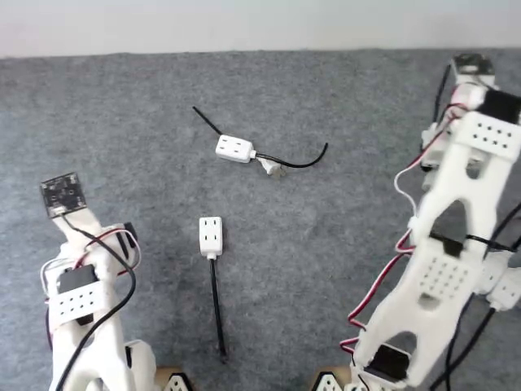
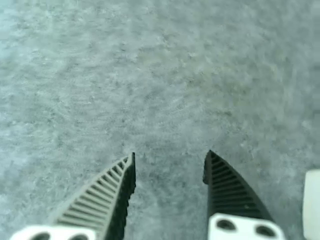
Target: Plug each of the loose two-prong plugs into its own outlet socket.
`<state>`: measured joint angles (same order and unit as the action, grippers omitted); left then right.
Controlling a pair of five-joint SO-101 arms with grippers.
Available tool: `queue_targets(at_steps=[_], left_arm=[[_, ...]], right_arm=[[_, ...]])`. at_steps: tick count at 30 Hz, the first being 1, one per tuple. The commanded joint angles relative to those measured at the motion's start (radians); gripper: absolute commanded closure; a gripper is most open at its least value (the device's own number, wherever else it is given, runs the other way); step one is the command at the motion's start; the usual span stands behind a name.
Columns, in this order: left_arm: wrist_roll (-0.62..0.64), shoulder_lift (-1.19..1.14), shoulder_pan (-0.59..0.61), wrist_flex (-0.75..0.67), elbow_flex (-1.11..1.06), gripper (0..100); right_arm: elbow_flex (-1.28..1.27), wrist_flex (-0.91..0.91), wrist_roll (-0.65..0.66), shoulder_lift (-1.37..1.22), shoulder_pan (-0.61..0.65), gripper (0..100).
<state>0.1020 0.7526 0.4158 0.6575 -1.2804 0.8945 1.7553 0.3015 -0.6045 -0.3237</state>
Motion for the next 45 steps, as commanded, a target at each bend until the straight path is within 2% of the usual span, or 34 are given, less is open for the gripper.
queue_targets(at_steps=[1, 6, 12, 17, 22, 25, 27, 32, 37, 41, 45], left_arm=[[-0.035, 0.011, -0.023, 0.015, 0.028, 80], [-0.037, 0.011, -0.031, 0.014, 0.028, 92], [-0.046, 0.011, -0.089, 0.014, 0.013, 93], [-0.129, -0.080, -0.135, 0.052, 0.058, 94], [-0.222, -0.301, -0.163, 0.132, 0.196, 93], [-0.351, -0.339, -0.207, 0.186, 0.229, 93], [-0.427, -0.304, -0.221, 0.201, 0.206, 93], [-0.473, -0.095, -0.275, 0.169, 0.058, 93], [-0.519, 0.106, -0.330, 0.178, -0.050, 93], [-0.540, 0.041, -0.347, 0.189, -0.016, 93], [-0.540, -0.150, -0.344, 0.195, 0.091, 93]], right_arm=[[-0.130, 0.042, -0.032, 0.283, 0.073, 99.1], [-0.302, 0.041, -0.038, 0.542, 0.199, 99.1], [-0.499, 0.039, -0.055, 0.760, 0.374, 99.1], [-0.611, 0.038, -0.043, 0.908, 0.524, 99.1], [-0.743, 0.031, 0.025, 1.015, 0.750, 99.1], [-0.861, -0.054, 0.032, 1.041, 0.843, 99.1], [-0.941, -0.142, 0.032, 1.040, 0.857, 99.1], [-1.117, -0.348, 0.032, 1.021, 0.871, 99.1], [-1.237, -0.447, 0.020, 1.032, 0.972, 99.1], [-1.264, -0.461, -0.017, 1.090, 1.041, 99.1], [-1.269, -0.453, -0.026, 1.138, 1.046, 99.1]])
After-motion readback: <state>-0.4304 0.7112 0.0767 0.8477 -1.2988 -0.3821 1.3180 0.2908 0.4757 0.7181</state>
